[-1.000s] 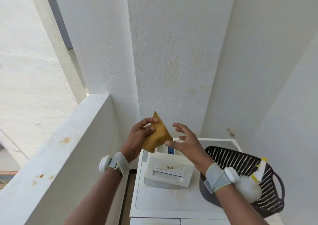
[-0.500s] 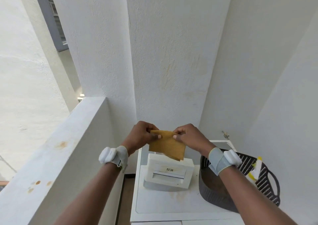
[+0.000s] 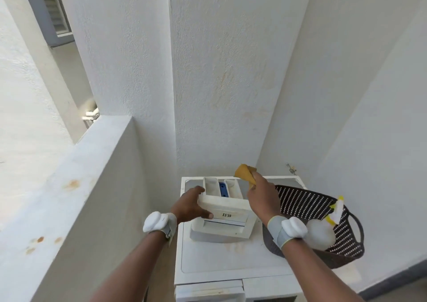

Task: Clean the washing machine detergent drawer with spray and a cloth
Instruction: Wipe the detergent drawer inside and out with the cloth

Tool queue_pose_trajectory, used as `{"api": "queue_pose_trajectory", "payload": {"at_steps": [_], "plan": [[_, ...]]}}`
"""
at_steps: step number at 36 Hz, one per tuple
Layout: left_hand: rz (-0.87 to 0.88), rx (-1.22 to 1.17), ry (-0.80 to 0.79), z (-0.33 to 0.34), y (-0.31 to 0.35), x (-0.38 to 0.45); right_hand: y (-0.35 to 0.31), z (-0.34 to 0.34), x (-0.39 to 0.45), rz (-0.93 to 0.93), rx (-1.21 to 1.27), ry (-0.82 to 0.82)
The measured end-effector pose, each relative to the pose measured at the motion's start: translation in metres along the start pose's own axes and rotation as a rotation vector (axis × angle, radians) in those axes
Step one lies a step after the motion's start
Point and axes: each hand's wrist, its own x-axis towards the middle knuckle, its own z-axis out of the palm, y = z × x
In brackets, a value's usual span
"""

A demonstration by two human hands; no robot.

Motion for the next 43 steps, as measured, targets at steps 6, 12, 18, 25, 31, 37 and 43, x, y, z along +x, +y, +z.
{"api": "queue_pose_trajectory", "payload": {"at_steps": [6,12,18,25,31,37,43], "plan": [[-0.001,-0.183,0.255,0.032,-0.024,-0.004,0.005,0.039,-0.024,0.052,-0.107,-0.170],[-0.028,-0.362,0.364,0.055,-0.030,-0.021,0.001,0.069,-0.040,-0.047,-0.096,-0.177],[-0.039,-0.383,0.380,0.067,-0.045,-0.032,-0.007,0.089,-0.050,-0.129,-0.128,-0.224],[-0.060,-0.435,0.271,0.061,-0.059,-0.032,-0.015,0.098,-0.068,-0.347,-0.216,-0.253],[-0.071,-0.461,0.290,0.064,-0.064,-0.030,-0.017,0.099,-0.081,-0.538,-0.277,-0.244],[-0.070,-0.421,0.268,0.063,-0.054,-0.028,0.036,0.069,-0.026,-0.249,-0.341,-0.252],[-0.080,-0.407,0.283,0.066,-0.056,-0.025,0.016,0.081,-0.031,-0.181,-0.274,-0.259]]}}
